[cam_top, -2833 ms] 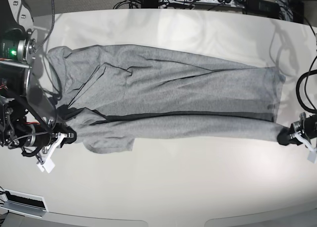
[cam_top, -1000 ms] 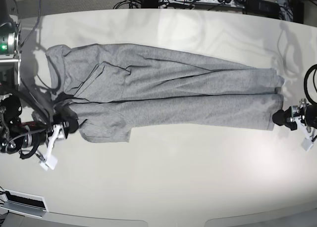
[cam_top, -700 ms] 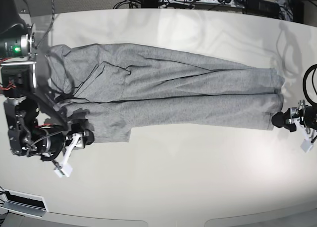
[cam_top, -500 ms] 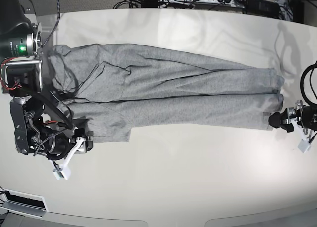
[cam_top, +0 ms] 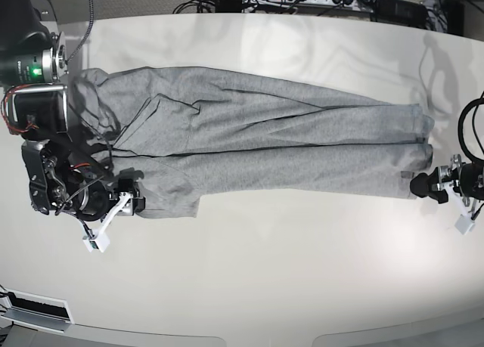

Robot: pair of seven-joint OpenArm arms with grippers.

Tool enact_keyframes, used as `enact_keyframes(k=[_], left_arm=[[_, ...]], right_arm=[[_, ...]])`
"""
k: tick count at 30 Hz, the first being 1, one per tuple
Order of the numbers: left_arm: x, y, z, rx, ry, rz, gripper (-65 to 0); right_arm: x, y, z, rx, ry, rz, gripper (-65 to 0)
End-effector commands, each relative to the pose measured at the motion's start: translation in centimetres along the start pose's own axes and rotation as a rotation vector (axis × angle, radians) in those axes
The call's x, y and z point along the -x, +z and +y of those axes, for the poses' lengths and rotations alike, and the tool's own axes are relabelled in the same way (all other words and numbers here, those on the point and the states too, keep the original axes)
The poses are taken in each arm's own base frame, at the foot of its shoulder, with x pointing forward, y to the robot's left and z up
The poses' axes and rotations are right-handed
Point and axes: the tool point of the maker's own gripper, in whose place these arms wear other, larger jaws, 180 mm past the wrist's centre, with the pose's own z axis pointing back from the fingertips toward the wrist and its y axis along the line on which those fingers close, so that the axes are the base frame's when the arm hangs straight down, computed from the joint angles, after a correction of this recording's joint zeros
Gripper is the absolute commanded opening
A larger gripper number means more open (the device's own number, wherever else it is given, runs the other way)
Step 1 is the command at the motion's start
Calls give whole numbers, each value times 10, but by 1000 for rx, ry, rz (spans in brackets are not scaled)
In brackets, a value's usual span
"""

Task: Layout the t-shirt on the table in an organized manner, then fold the t-shirt properly
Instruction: 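Fold the shirt side over with the right gripper toward the middle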

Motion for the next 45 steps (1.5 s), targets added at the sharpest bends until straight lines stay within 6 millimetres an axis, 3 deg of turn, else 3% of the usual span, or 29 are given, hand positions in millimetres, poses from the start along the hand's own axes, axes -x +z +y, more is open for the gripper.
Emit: enact_keyframes(k=[1,5,8,10,13,16,22,25,40,45], left_arm=[[-23,13,1,2,-12,-68,-316],[-24,13,1,1,-12,-73,-317],[-24,13,1,1,-12,-73,-316],[-24,13,1,1,-12,-73,-317],[-24,13,1,2,-12,-74,-316],[-24,13,1,1,-13,-74,-317],[-27,13,1,1,-13,-88,-317],[-27,13,1,2,-13,-89,-317],[-28,14,1,1,-13,-96,-317],[-30,15,2,-1,-14,-100,-317]], right_arm=[[-30,5,3,-9,14,-74,-243],[-25,-8,22,-15,70,-41,-277],[-25,-14,20,44,113,-35,-333],[-30,-14,15,76,110,-55,-420],[-35,-12,20,54,168,-51,-644],[-41,-4,42,-63,283,-47,-650],[-58,25,68,-144,304,-34,-650],[-54,45,82,-170,350,-51,-650],[48,119,135,-214,588,-5,-650],[82,133,136,-205,630,84,-650]])
